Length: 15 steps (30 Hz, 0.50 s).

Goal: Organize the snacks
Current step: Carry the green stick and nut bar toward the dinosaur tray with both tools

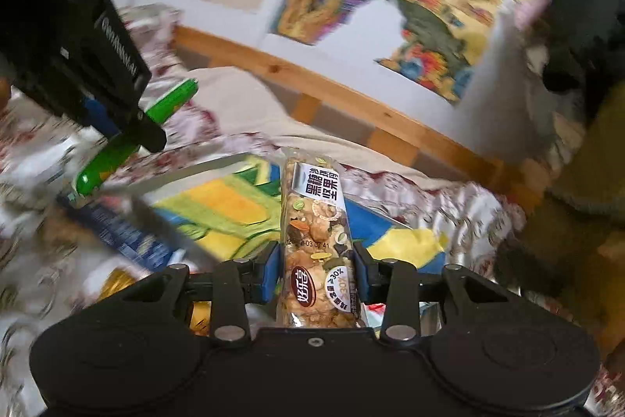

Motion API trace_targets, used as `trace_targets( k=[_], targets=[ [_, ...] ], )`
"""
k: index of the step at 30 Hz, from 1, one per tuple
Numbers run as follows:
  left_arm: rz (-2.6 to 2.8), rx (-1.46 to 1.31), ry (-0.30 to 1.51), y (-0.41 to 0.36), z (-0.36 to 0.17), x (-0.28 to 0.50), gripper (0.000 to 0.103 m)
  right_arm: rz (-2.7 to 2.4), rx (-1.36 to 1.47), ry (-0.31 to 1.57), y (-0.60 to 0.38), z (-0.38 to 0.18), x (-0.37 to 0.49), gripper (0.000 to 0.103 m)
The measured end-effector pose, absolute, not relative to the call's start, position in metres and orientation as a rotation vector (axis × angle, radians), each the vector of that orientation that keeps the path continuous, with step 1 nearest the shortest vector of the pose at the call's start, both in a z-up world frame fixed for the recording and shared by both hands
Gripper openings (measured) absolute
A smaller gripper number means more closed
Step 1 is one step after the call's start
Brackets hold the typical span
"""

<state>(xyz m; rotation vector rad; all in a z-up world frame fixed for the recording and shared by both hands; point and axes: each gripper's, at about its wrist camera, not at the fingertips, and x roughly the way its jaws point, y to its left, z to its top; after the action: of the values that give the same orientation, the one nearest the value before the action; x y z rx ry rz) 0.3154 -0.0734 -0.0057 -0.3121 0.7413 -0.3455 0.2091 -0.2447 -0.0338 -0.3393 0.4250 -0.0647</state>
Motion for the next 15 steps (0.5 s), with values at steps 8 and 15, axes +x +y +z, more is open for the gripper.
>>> trace_targets(
  k=[8, 15],
  targets=[
    [-0.339, -0.299, 0.823, -0.123, -0.029, 0.39, 0.018, -0.114, -0.153, 0.444, -0.278, -0.036, 0.275, 0.04],
    [-0.283, -0.263, 0.905, -0.132, -0.065, 0.423, 0.018, -0.079, -0.07, 0.521, -0.283, -0.06, 0.31, 0.04]
  ],
)
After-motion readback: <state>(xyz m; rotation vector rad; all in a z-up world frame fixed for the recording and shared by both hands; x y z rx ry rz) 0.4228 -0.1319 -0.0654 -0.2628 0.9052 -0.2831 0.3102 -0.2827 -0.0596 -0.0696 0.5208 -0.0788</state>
